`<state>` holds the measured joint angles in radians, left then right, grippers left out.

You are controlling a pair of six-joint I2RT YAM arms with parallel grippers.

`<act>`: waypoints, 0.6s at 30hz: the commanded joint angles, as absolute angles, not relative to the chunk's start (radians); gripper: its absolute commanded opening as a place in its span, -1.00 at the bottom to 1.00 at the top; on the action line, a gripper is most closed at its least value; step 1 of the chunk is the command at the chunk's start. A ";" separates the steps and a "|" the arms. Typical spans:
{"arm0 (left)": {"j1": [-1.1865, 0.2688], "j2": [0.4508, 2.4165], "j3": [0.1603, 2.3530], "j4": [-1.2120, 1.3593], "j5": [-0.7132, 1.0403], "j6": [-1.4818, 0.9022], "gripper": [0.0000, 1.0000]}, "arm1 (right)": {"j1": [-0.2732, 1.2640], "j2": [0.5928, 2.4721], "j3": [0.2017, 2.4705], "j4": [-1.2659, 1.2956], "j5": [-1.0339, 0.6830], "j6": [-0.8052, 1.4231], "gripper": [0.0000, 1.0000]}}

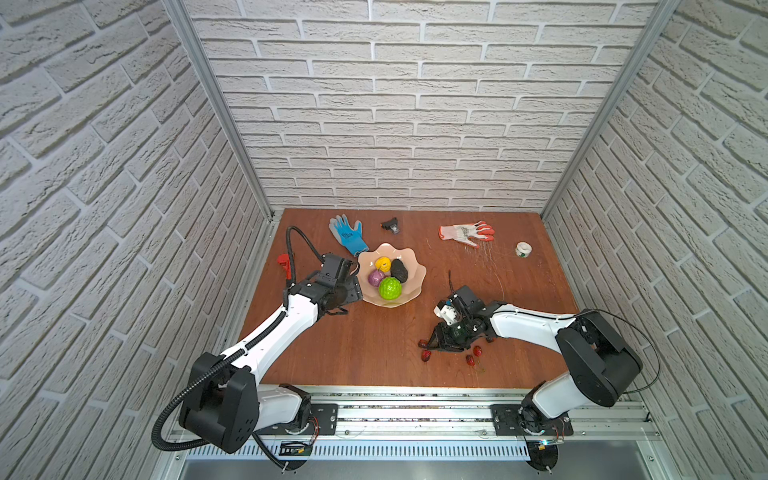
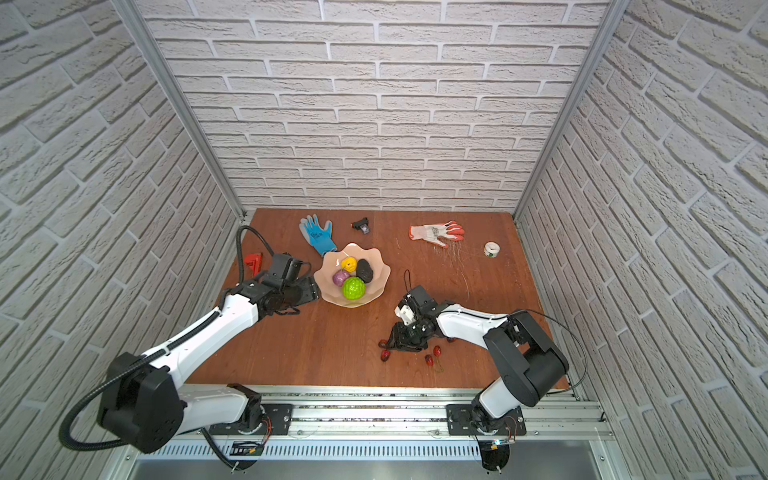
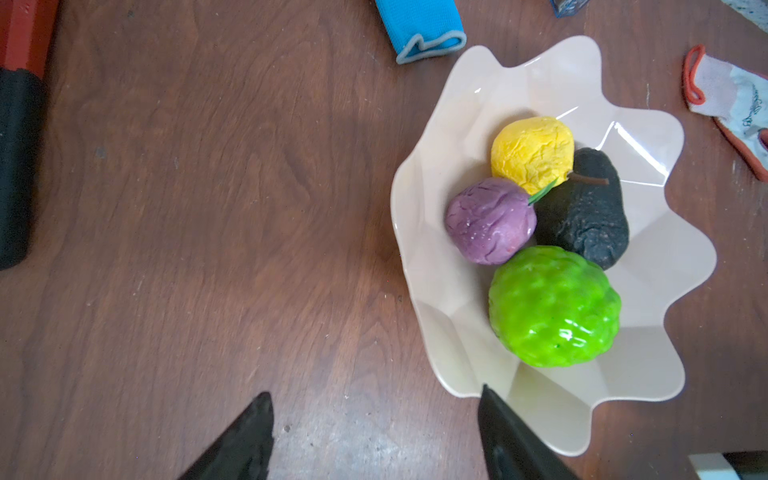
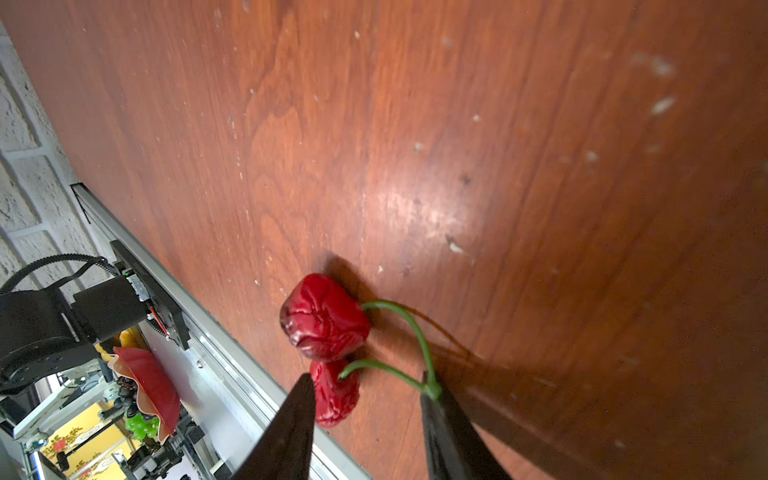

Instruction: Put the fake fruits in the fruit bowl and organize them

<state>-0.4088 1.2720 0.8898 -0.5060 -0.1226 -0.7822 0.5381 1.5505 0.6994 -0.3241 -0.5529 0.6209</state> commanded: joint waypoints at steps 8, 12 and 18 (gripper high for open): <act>-0.402 1.268 0.887 -0.505 -0.126 -0.779 0.54 | 0.531 1.555 0.684 -0.295 -0.568 0.613 -0.33; -0.401 1.270 0.889 -0.505 -0.125 -0.779 0.54 | 0.529 1.564 0.685 -0.296 -0.569 0.605 -0.53; -0.402 1.263 0.887 -0.509 -0.125 -0.779 0.54 | 0.530 1.574 0.686 -0.296 -0.569 0.589 -0.70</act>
